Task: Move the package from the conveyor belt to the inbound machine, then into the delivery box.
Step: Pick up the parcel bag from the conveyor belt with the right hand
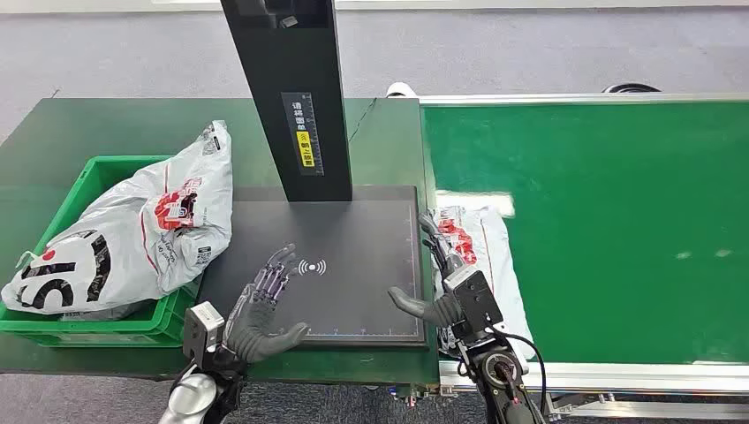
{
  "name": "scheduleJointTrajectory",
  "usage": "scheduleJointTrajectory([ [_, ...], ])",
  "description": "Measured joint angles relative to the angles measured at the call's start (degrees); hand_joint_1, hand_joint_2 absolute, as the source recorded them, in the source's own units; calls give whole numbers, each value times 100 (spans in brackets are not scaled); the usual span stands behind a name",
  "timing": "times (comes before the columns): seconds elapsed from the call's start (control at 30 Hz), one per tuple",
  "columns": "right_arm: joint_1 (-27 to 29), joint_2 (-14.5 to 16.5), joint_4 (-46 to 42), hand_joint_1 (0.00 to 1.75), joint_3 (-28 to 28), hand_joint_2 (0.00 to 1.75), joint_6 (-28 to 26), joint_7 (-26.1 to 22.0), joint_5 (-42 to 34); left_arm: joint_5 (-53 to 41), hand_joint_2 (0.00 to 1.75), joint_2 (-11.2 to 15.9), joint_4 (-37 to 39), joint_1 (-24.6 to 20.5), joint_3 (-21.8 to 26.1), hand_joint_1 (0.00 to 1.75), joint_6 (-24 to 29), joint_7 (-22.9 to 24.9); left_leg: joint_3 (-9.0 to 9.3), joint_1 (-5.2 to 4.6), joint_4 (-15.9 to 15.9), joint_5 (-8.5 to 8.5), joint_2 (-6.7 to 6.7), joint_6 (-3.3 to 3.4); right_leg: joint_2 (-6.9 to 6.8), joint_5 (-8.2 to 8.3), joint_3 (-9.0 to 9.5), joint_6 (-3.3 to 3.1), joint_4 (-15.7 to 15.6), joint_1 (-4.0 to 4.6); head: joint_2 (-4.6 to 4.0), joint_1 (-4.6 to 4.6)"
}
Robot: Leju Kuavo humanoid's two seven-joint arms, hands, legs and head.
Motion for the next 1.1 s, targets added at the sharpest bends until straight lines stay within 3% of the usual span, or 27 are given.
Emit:
scheduleJointTrajectory([
  [0.1, -21, -40, 27, 0, 3, 175, -171, 170, 179, -4, 175, 2, -13, 11, 4, 0, 26, 26, 0, 0, 0, 0, 0, 0, 0, 0, 0, 0, 0, 0, 0, -2],
  [0.27, -328, -471, 512, 0, -142, 175, -1496, 1955, 1991, -39, 175, 30, -244, 221, 89, 0, 103, 172, -2, -4, 1, 2, -6, 3, -8, 1, 4, 2, 0, -6, 0, 7],
  [0.73, -420, -647, 893, 0, -346, 175, -1503, 1980, 2340, -60, 175, 55, -439, 354, 146, 0, 79, 232, -1, -2, 1, 1, -4, 2, -5, 1, 0, 1, 0, -3, 0, 10],
  [0.97, -435, -674, 1190, 0, -318, 175, -599, 2334, 2406, -95, 175, 55, -434, 300, 151, 0, 52, 255, -1, -3, 1, 1, -5, 2, -5, 1, 0, 1, 0, -4, 0, 10],
  [1.1, -504, -694, 1442, 0, -242, 175, -485, 2469, 2512, -103, 175, 54, -387, 248, 150, 0, 52, 258, 1, -2, 1, 1, 0, 2, -1, 1, 0, 1, 0, -3, 0, 9],
])
